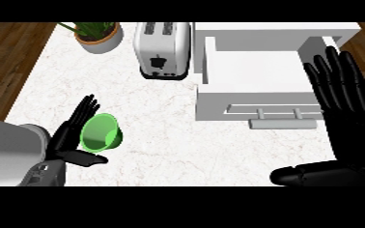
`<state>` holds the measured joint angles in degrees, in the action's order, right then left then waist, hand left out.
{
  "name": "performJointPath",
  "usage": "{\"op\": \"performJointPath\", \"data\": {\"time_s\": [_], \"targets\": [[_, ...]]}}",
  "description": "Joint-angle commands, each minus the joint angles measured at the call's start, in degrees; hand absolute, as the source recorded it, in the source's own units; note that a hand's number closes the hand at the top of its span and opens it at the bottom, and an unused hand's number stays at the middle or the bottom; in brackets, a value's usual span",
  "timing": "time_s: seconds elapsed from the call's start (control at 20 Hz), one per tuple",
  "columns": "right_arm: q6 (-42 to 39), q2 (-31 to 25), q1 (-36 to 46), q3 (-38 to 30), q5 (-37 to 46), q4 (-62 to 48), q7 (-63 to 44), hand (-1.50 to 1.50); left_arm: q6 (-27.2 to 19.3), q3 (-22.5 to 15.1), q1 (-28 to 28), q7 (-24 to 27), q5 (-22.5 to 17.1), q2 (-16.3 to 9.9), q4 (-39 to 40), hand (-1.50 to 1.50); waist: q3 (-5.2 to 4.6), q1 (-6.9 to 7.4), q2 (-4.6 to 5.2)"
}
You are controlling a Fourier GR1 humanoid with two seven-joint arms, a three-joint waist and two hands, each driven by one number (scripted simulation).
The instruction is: Pick up the cup, place it into the drawer and close the drawer
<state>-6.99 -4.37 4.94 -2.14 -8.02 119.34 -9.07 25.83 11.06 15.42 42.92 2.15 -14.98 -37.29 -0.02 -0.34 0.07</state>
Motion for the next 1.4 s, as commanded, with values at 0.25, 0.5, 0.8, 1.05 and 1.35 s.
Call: {"op": "performJointPath", "data": {"time_s": [0.25,0.5,0.8,1.05,1.35], "targets": [[-0.3,0.3,-0.1,0.6,1.0,-1.1,1.4,-1.50,3.9,-1.7,3.2,8.9,1.6,-0.3,8.1,-1.50,-0.03,-0.05,0.05],[0.8,1.3,1.1,1.5,0.3,0.3,-0.6,-1.50,2.7,-1.3,5.9,11.9,1.5,0.4,13.2,-1.50,-0.07,-0.38,0.12],[-1.3,-1.5,1.9,-2.5,-2.6,-1.8,-0.3,-1.50,6.1,-1.6,6.6,10.2,-0.6,1.5,13.6,-1.50,-0.04,-0.13,0.06],[0.4,0.7,0.5,1.2,0.8,0.4,-0.4,-1.50,6.9,-1.3,8.8,11.0,-1.2,2.3,17.6,-1.50,-0.12,-0.77,0.22],[1.7,0.4,1.5,1.5,0.3,3.8,-5.1,-1.50,14.2,-3.0,6.6,11.5,-2.2,2.0,16.4,-1.50,-0.15,-0.53,0.07]]}}
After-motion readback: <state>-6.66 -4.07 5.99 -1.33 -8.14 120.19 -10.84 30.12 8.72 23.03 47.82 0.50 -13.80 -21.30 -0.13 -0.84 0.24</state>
